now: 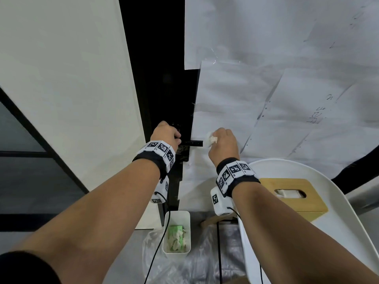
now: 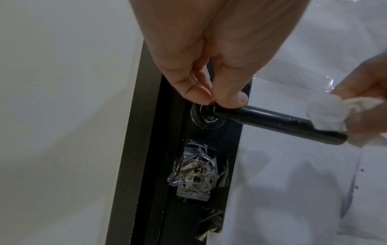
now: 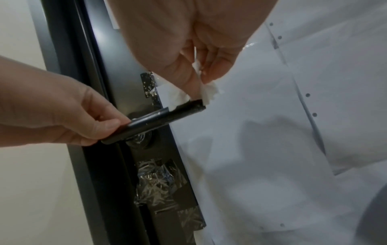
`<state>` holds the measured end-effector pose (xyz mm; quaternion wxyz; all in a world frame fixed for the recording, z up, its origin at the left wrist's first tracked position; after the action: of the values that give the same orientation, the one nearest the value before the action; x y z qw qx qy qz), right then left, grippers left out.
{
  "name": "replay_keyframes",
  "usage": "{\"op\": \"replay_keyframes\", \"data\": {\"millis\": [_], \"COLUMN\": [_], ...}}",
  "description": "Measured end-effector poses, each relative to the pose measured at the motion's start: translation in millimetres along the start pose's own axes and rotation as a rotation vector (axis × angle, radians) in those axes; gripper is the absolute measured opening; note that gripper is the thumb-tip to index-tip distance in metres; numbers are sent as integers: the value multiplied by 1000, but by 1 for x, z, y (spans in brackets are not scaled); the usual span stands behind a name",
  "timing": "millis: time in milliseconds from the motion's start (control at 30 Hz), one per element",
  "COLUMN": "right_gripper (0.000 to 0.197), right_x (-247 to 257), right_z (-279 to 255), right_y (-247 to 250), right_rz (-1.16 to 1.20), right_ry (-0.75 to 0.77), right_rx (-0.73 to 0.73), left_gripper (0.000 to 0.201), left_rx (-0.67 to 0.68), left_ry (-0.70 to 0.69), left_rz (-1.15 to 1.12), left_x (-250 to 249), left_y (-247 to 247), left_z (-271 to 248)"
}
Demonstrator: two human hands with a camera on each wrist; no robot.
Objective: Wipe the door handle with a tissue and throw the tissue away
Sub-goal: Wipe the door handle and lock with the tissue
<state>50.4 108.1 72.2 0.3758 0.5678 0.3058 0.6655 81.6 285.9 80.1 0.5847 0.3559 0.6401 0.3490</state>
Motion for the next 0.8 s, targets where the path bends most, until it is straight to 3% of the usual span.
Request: {"op": "replay_keyframes", "data": {"millis": [167, 333, 467, 600, 700, 800], "right_gripper": [30, 31, 45, 33, 26, 31], "right_x": [8, 2, 9, 11, 4, -6], "right_z": [0, 1, -1, -2, 4, 13], "right_y": [2, -1, 7, 13, 17, 15], "right_rz": [-3, 48, 69, 294, 182, -8], "right_ry": [71, 47, 111, 64, 55, 69], "right_rx": [109, 190, 211, 164, 73, 123], "left_gripper": [25, 57, 36, 30, 32, 20], "left_rx": [-12, 173, -29, -54, -74, -100], "left_ry": [-107, -82, -212, -284, -254, -267], "left_rz": [39, 19, -56, -59, -34, 28], "left_x": [-5, -22, -26, -32, -34, -36], "left_y": [-3, -4, -16, -25, -32, -35], "left_z": [-7, -6, -17, -18, -17, -16]}}
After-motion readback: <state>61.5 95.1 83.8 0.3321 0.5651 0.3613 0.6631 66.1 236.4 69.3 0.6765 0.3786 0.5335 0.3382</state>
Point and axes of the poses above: each hand's wrist, its own z-axis towards the middle knuckle, its own y-axis out of the back of the hand, x = y × z, the point moved 1 cm from there along z, towards the middle knuckle, and after that the axes turned 9 degrees about x, right-handed, at the moved point
